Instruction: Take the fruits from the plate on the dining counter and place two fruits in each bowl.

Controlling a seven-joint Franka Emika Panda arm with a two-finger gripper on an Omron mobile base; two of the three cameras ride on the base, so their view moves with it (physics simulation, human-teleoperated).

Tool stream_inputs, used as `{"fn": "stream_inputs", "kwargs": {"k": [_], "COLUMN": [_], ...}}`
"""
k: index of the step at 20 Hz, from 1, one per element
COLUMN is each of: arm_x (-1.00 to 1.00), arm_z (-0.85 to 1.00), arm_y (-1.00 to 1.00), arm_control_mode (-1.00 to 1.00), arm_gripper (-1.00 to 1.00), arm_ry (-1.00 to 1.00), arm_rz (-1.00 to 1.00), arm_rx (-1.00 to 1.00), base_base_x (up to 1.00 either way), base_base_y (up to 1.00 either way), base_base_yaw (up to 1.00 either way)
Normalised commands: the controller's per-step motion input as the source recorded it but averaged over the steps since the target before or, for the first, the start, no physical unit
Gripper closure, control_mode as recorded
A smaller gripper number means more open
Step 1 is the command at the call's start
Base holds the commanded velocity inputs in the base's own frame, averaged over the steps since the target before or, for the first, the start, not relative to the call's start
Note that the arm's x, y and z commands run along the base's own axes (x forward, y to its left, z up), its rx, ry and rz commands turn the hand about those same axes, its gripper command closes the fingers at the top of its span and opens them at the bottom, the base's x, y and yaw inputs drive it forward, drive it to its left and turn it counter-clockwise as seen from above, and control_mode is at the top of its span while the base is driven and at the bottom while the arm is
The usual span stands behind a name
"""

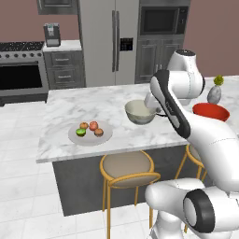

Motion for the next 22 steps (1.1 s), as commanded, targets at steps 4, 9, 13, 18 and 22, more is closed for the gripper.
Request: {"fn": "stream_inputs", "kwargs": {"k": [4,9,13,18,22], "arm_x": [-0.24,-0.46,-0.08,0.23,0.49], "arm_z": [-0.03,-0.18,-0.28,-0.21,-0.17], "arm_y": [0.01,0.26,0.5,0.52,0.5], "arm_control_mode": [-1.0,-1.0,-1.0,-1.0,-1.0], "arm_gripper": [-1.0,-1.0,-1.0,-1.0,-1.0], "arm_ry": [-0.01,-0.05,0.0,0.0,0.0], "arm_rz": [0.06,0.13,0.07,0.03,0.0], "arm_rx": [-0.01,0.04,0.04,0.0,0.0], "base_base_x": [0.0,0.0,0.0,0.0,0.0], "base_base_y": [0.0,0.0,0.0,0.0,0.0], "base_base_yaw": [0.0,0.0,0.0,0.0,0.0]}}
